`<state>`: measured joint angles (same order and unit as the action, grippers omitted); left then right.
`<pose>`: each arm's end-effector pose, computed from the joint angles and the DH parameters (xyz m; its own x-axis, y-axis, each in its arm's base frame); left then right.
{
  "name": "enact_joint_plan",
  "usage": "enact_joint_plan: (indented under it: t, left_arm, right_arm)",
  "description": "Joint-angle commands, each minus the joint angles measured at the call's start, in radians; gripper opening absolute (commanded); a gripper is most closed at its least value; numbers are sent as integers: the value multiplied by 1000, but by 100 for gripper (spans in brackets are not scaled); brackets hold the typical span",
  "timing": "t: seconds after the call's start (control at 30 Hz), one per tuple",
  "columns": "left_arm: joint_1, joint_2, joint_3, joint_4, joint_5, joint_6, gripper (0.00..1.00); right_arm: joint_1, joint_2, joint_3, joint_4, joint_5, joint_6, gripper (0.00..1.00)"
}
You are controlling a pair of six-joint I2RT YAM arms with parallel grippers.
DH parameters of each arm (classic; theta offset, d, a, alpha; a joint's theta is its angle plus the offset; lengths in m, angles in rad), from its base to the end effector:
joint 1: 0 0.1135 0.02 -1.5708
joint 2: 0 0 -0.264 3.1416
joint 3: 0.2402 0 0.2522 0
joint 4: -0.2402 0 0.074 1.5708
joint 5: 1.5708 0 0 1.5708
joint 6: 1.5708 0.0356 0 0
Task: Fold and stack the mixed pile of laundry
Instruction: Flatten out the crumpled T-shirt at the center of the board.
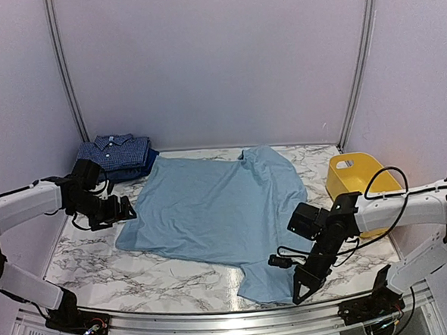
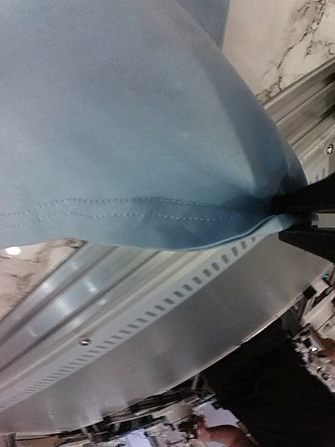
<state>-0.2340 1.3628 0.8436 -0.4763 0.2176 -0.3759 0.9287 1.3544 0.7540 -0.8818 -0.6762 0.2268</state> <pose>0.2580 -0.0694 0.2111 -0.8842 -0.1577 -0.4396 0.0173 0.9296 -0.3682 0.1069 0.1802 0.1811 -0.7292 -0.6822 0.0540 -0.5068 0.5913 0.6273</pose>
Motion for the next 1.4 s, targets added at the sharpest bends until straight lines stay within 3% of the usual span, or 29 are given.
enact_joint_plan:
  t: [0.0,0.13,0.2,0.37,0.53,0.67,0.9,1.17,1.37]
  left_arm:
    - [-1,-44,-6,-65,-40,22,99]
    - [-1,-30,4,-85,-23,33,99]
    - [-7,-17,13,-79,12,34,99]
    - [-69,48,31,-10,72,16,99]
    - [-90,145,36,51,101,-21,96]
    - [-82,147,-3,50,7,-60,81]
    - [14,102,-88,-44,-121,-73,67]
    - [42,32,-20,-6,-26,-6,45]
    - [40,104,54,15,56,45,32]
  right_arm:
    - [13,-7,23,-100,-132,-93,12]
    - [-8,4,165,-73,-108,-86,53]
    - [-80,19,222,-9,-87,-47,59]
    - [-273,105,258,138,65,30,59]
    - [-382,221,252,231,186,42,58]
    - [-397,283,226,231,250,10,55]
    - [-421,344,96,276,239,13,57]
    - [-441,349,97,259,256,-4,56]
    - [-435,287,150,220,223,-7,53]
